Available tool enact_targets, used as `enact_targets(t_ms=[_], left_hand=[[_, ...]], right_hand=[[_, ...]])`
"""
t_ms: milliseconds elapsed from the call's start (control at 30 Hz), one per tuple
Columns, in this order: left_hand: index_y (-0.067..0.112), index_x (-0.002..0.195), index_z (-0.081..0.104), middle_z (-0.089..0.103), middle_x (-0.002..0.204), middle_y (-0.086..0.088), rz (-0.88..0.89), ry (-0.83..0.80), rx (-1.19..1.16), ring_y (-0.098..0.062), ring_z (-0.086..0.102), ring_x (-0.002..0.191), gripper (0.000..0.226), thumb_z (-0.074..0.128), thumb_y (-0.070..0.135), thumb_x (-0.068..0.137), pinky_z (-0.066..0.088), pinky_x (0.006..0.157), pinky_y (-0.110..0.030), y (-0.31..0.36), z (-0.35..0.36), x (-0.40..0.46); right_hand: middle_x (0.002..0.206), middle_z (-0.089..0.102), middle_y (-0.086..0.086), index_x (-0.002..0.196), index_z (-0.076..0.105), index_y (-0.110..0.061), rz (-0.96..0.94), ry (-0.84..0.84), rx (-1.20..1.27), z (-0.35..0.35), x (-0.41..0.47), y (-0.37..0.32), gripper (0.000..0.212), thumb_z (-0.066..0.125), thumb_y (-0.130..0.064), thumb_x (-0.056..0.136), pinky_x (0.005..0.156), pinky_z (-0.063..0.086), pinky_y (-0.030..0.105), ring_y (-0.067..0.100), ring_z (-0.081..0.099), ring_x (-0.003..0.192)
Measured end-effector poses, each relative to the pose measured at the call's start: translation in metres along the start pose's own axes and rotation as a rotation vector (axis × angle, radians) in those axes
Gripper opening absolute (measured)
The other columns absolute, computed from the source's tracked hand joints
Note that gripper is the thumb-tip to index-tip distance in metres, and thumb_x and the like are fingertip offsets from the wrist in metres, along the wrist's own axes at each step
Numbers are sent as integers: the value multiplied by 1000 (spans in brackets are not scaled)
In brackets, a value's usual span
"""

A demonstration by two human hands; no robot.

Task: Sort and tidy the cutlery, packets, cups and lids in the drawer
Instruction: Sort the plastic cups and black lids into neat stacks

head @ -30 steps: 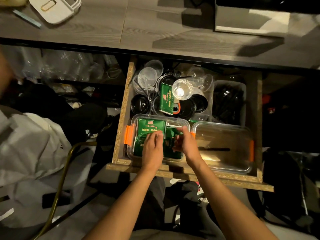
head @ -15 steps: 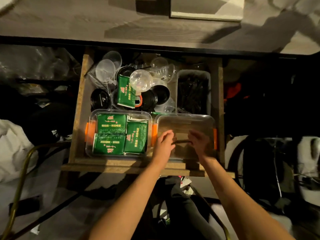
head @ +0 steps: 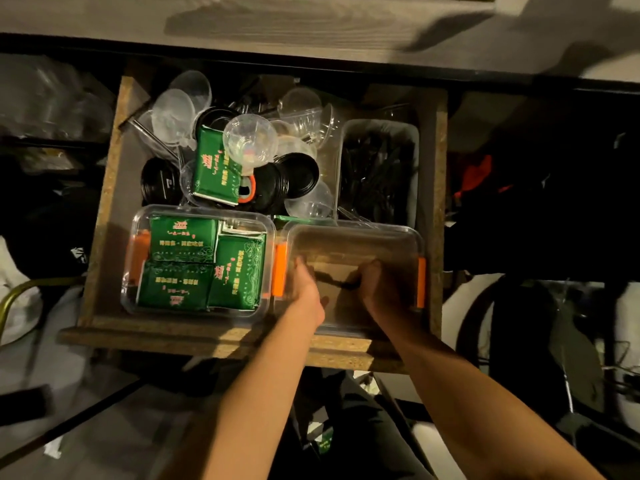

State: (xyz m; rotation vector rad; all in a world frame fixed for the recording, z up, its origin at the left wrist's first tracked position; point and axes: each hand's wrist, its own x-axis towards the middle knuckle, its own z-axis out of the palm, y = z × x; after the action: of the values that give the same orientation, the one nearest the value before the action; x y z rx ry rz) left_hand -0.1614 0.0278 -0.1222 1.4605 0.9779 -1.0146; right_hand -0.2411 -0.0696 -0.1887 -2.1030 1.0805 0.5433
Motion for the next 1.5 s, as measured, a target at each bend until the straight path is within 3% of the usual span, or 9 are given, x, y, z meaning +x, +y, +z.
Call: enact_targets(t_ms=[133, 400, 533, 733, 833, 1033, 1233, 1333, 1500], left_hand=[[16, 141, 49, 54, 136, -11, 37, -62, -56, -28, 52, 124, 60, 40, 59, 100, 41, 109, -45, -2, -1, -3], [9, 112, 62, 69, 113, -14, 210, -190, -1, -23, 66, 96, 16, 56, 18, 100, 54, 81, -33, 2, 4, -44], [11, 100, 67, 71, 102, -8, 357, -224, 70, -17, 67, 89, 7, 60, 11, 97, 55, 84, -30, 12, 1, -66], [17, 102, 67, 74, 98, -5, 448, -343, 139, -15, 70, 85, 23, 45, 23, 106, 56, 77, -26, 46, 24, -92], [21, 101, 65, 71, 110, -5, 456, -340, 126, -16, 69, 88, 19, 46, 26, 105, 54, 85, -35, 63, 31, -102], [17, 112, 66, 69, 113, 2, 591, -283, 145, -10, 64, 101, 21, 48, 22, 103, 49, 86, -27, 84, 8, -108], [16, 115, 62, 67, 112, 2, 664, -233, 93, -16, 63, 109, 22, 42, 22, 106, 50, 92, -28, 105, -27, -103], [25, 112, 61, 65, 115, 6, 704, -194, 87, -12, 61, 111, 19, 44, 25, 106, 48, 97, -31, 120, -45, -97], [29, 122, 59, 59, 129, 4, 744, -177, 148, -2, 55, 111, 22, 44, 30, 105, 42, 99, -30, 154, -71, -76]], right_hand=[[91, 64, -3, 92, 69, -14, 8, -18, 146, -5, 1, -3, 11, 60, -19, 95, 84, 49, 28, 14, 61, 88], [57, 61, -6, 85, 70, -11, -141, -108, 788, -60, -54, -24, 14, 65, 1, 89, 40, 39, 15, 4, 50, 42], [60, 60, -7, 92, 72, -11, -176, -112, 847, -90, -85, -34, 12, 61, -14, 95, 46, 36, 16, 4, 50, 49], [84, 67, 12, 93, 70, -3, -20, 272, 882, -110, -80, -57, 24, 49, -12, 100, 78, 51, 27, 17, 63, 80], [72, 59, 0, 90, 65, -8, -4, 392, 842, -134, -63, -70, 20, 48, -11, 101, 55, 43, 10, 1, 57, 62], [91, 62, 7, 93, 64, -10, 59, 221, 484, -156, -29, -92, 22, 45, -19, 101, 52, 28, 16, 25, 57, 89], [110, 63, 9, 118, 66, -2, -11, 347, 641, -136, -48, -144, 25, 55, -12, 97, 88, 40, 21, 23, 58, 109], [109, 62, 7, 121, 61, -1, -53, 254, 775, -124, -53, -172, 26, 55, -9, 97, 75, 43, 8, 12, 58, 93], [109, 64, 1, 123, 62, -5, -115, 219, 674, -109, -33, -212, 34, 63, -21, 93, 91, 46, 26, 13, 58, 102]])
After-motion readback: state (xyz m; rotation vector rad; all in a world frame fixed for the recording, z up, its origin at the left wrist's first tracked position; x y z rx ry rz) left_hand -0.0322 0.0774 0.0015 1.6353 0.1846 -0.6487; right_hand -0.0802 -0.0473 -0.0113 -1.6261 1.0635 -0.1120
